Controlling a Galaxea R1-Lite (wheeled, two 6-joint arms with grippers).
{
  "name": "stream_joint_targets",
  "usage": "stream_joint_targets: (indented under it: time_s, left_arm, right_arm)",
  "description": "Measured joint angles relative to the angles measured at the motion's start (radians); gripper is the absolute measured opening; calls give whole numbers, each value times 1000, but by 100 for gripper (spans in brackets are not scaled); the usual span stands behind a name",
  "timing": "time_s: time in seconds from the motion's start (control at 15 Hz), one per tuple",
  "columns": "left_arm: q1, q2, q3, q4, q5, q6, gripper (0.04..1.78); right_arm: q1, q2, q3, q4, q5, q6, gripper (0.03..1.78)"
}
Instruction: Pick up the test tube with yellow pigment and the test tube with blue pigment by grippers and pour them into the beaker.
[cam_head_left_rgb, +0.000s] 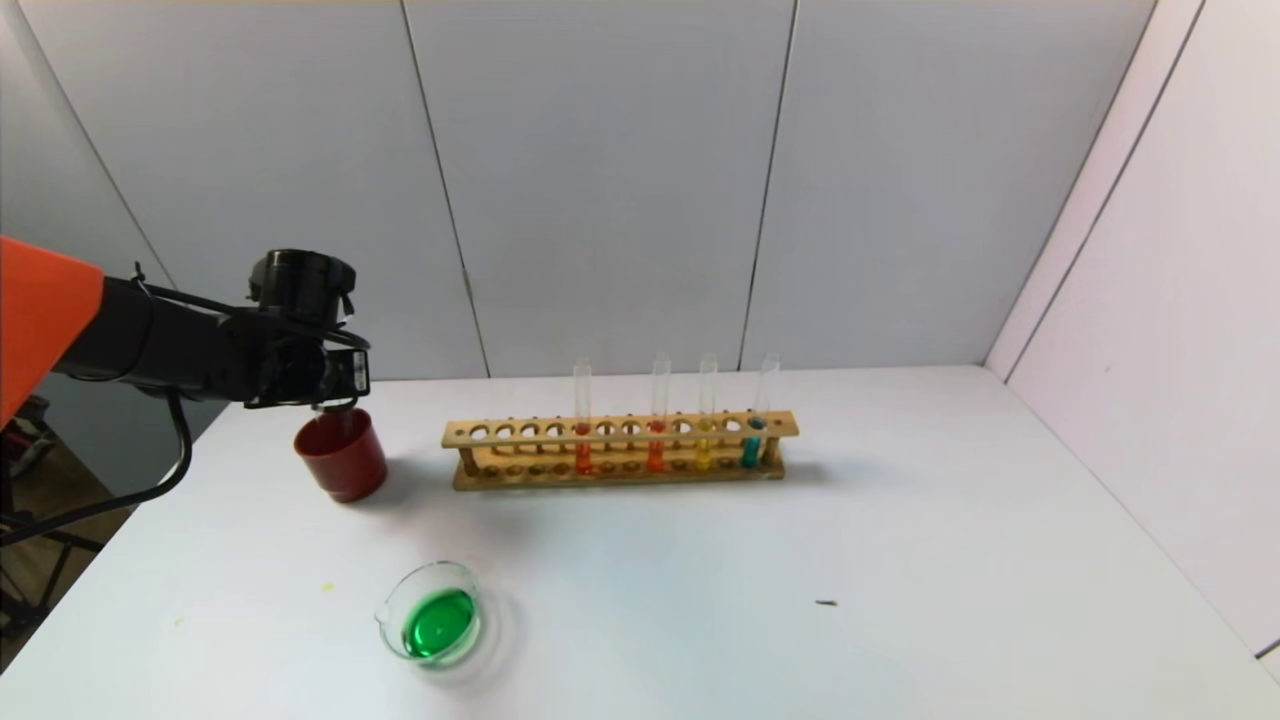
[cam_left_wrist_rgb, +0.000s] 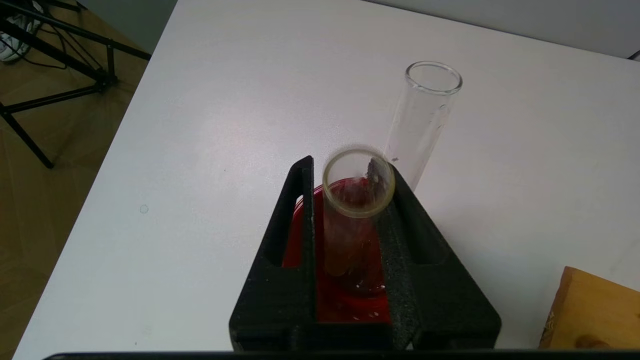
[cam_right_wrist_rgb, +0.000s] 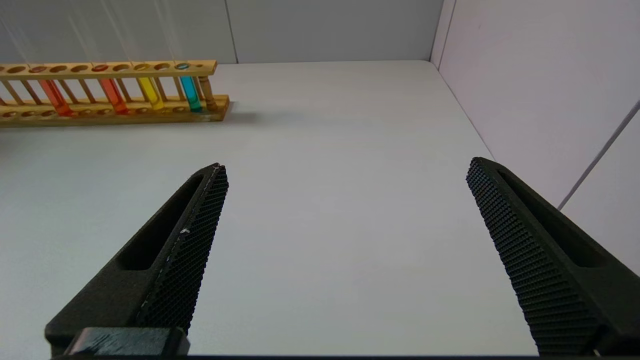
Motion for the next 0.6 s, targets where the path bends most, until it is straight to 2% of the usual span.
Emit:
stream_joint_targets:
  time_s: [0.13, 0.4, 0.6]
  left_arm:
    - [0, -6, 2, 0, 0, -1, 66]
    - [-1, -29, 13, 1, 0, 0, 133]
    - [-4, -62, 29, 2, 0, 2, 165]
  right_arm:
    - [0, 0, 0, 0, 0, 0, 174]
    - [0, 0, 0, 0, 0, 0, 174]
    - [0, 0, 0, 0, 0, 0, 174]
